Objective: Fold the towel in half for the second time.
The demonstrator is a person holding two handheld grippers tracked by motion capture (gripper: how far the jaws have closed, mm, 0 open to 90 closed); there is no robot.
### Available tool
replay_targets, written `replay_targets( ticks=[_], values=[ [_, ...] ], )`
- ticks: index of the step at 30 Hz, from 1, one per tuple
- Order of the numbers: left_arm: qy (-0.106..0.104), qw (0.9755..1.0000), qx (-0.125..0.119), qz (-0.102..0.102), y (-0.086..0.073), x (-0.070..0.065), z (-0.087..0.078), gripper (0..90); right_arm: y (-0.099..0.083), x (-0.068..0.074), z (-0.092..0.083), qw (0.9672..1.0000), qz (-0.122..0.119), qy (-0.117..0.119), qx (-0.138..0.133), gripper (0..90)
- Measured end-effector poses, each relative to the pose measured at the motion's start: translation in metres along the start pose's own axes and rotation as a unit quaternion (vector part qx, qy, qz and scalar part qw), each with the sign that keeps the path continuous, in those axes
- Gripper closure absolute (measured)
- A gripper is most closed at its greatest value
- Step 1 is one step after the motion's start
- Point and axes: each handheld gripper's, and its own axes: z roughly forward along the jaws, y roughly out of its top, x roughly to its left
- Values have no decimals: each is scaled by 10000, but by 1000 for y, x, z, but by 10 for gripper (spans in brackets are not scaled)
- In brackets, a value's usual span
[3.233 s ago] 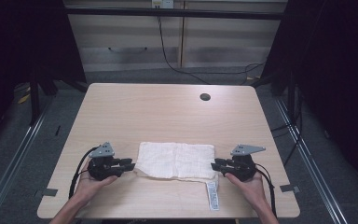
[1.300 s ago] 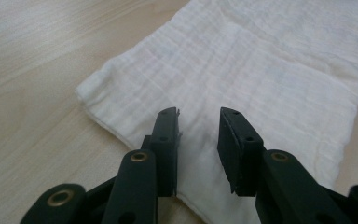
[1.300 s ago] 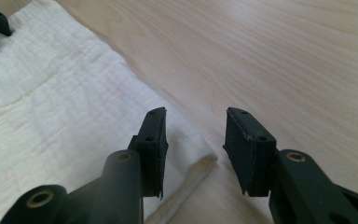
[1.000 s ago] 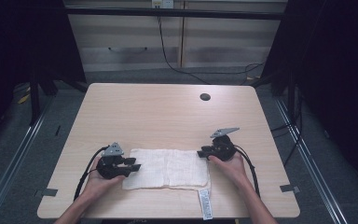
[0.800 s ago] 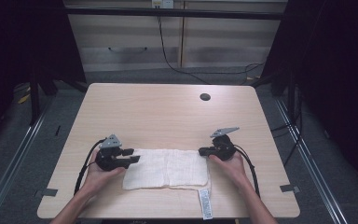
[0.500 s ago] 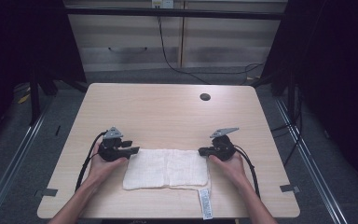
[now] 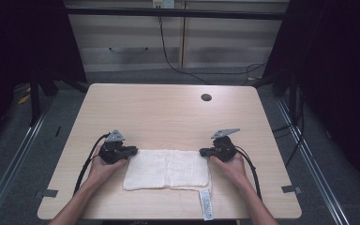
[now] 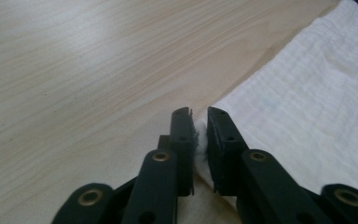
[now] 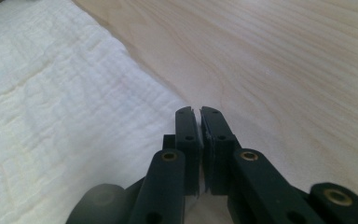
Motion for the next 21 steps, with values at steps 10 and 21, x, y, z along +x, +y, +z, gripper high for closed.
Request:
replay_targets(
  ticks=[10,21],
  values=[
    [-114,9999,-9,-60,-3,2,-3,853,7,1,-10,9993,33,37,-369,870],
    [-61,9999,39,-127,-2,0,-3,857,11,6,-22,9966,-110,169,-795,871]
  ],
)
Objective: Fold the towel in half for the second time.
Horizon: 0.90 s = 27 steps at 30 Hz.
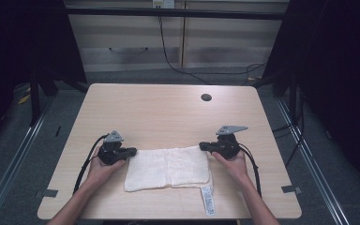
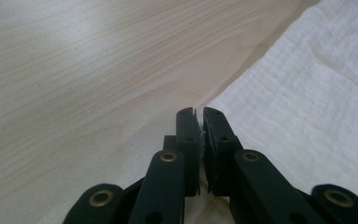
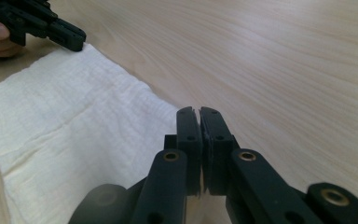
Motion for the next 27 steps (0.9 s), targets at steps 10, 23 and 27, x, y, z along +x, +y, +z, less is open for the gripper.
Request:
replay_targets(
  ticks=[10,23,27],
  values=[
    [52,10000,-29,-15,-1,-2,0,857,8,18,-9,9995,-198,170,-200,870],
    [135,9999,-61,-67,-1,-3,1,857,6,59,-18,9966,-707,413,-90,870],
    [228,9997,-6,-39,1,-6,1,857,-1,69,-25,9962,-777,373,-84,870]
  ],
)
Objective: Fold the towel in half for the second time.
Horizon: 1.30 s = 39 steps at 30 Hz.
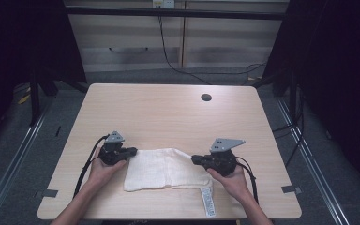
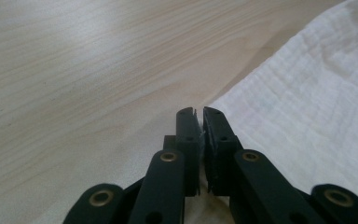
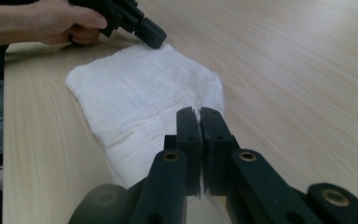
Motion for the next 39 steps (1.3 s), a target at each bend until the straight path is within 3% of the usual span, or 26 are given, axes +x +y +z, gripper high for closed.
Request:
replay_targets(
  ticks=[5,10,15,17,23,29,33,39],
  values=[
    [50,10000,0,-21,0,-2,0,858,-14,13,-5,9999,4,95,122,870],
    [59,10000,11,12,0,-1,0,859,-31,20,-4,9987,250,382,239,870],
    [68,10000,31,47,1,-1,0,859,-42,23,1,9969,277,500,543,869],
    [72,10000,-1,-32,1,-2,0,859,-43,23,3,9963,281,561,593,869],
    [141,9999,-11,96,1,1,1,860,-48,24,17,9929,223,581,1018,871],
    [114,9992,-390,-45,6,0,-8,861,-46,15,22,9927,342,506,1038,875],
    [80,9979,-646,-33,12,-2,-21,860,-43,9,24,9932,392,301,1053,876],
    [-64,9942,-1063,161,28,-14,-38,860,-37,-3,30,9931,486,-15,1067,877]
  ],
)
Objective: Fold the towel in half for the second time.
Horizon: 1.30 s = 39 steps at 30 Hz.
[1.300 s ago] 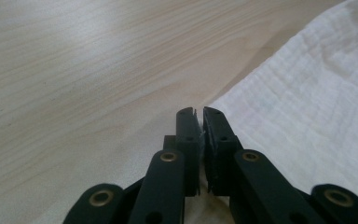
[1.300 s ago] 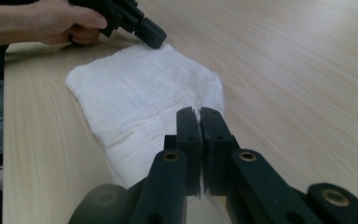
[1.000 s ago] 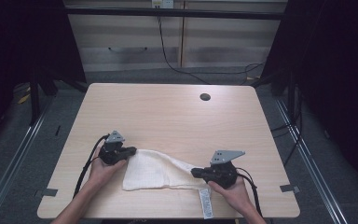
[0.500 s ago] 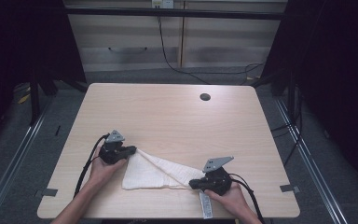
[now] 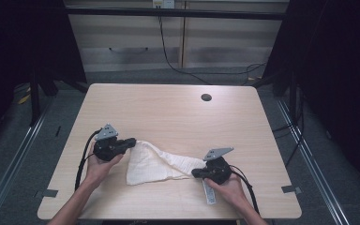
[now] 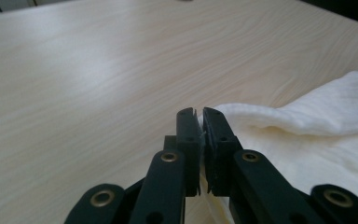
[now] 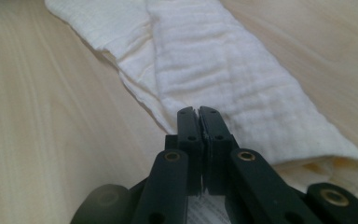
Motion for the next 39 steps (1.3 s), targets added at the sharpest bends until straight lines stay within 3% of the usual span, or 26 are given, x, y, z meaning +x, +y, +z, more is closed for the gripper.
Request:
replay_targets(
  ticks=[6,11,14,20,21,26,30,37,39],
  values=[
    [-353,9983,-79,448,12,-28,-6,859,6,-7,5,9998,42,-193,-65,877],
    [-684,9947,133,754,2,-50,-14,859,6,-8,5,9997,34,-238,-90,877],
    [-745,9926,306,906,-7,-57,-19,859,5,-8,5,9997,29,-226,-121,877],
    [-894,9913,519,816,-27,-61,-28,859,3,-7,5,9994,28,-281,-197,877],
    [-925,9897,606,910,-29,-64,-28,859,3,-7,5,9994,23,-276,-201,877],
    [-1094,9856,852,972,-43,-75,-25,859,3,-6,6,9993,36,-295,-220,877],
    [-1206,9789,1170,1163,-55,-83,-21,859,3,-6,6,9993,35,-303,-225,877],
    [-1250,9767,1348,1107,-62,-78,-20,860,3,-5,5,9991,-24,-357,-210,876],
    [-1178,9781,1319,1097,-63,-76,-21,860,2,-6,4,9989,-82,-420,-198,876]
  ],
)
